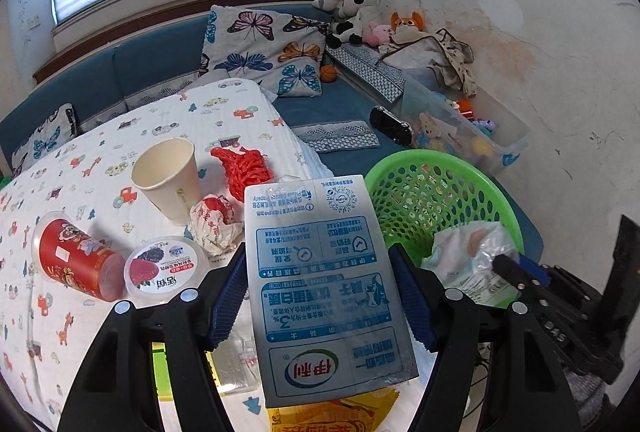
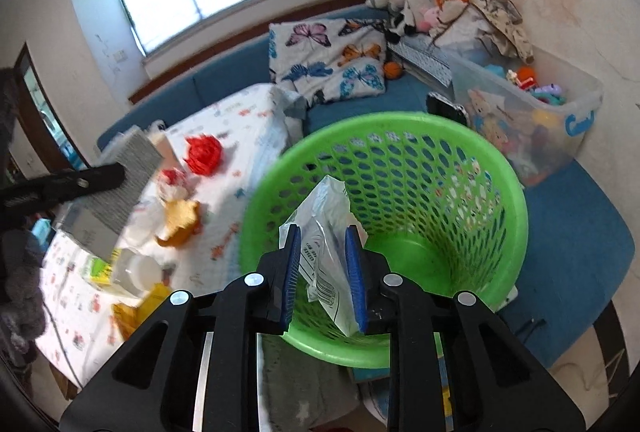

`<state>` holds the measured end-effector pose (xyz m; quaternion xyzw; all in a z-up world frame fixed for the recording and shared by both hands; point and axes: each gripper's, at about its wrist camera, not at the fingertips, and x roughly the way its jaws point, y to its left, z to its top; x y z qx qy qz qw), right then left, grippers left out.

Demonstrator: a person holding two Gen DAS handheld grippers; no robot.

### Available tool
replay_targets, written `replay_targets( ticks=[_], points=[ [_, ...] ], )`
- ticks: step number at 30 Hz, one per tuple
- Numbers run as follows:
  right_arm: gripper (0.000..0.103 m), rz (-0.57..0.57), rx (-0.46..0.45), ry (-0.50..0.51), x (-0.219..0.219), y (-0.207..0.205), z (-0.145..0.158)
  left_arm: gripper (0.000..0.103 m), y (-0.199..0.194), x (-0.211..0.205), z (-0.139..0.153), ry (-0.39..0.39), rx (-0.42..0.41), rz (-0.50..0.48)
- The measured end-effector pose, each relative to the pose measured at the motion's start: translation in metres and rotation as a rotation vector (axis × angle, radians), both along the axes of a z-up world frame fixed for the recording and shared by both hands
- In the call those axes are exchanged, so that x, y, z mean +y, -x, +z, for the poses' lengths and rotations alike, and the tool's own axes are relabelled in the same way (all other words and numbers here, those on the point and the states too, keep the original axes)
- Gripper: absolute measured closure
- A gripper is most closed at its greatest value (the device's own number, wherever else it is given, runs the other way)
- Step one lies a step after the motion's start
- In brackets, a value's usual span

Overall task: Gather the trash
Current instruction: 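Carry the plastic bag over the green basket with the right gripper while the left carries the carton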

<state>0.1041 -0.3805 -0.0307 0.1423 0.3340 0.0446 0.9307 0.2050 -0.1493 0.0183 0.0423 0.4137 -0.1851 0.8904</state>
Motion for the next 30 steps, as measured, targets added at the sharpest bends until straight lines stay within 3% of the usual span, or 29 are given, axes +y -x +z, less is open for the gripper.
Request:
replay_targets(
  ticks=[6, 14, 30],
  points=[
    [0.080, 0.034, -0.063, 0.020, 0.014, 0.008, 0.021, 0.036, -0.002, -0.001, 0.004, -0.003, -0.009, 0.003],
    [0.079, 0.040, -0.082, 0.017, 0.013, 0.012, 0.029, 0.036, -0.003, -0.006, 0.006, -0.007, -0.006, -0.006],
    [0.080, 0.007, -0.122, 0.033, -0.001, 0.050, 0.046, 0.036, -0.022, -0.056, -0.014, -0.007, 0.048, -0.079]
  ],
)
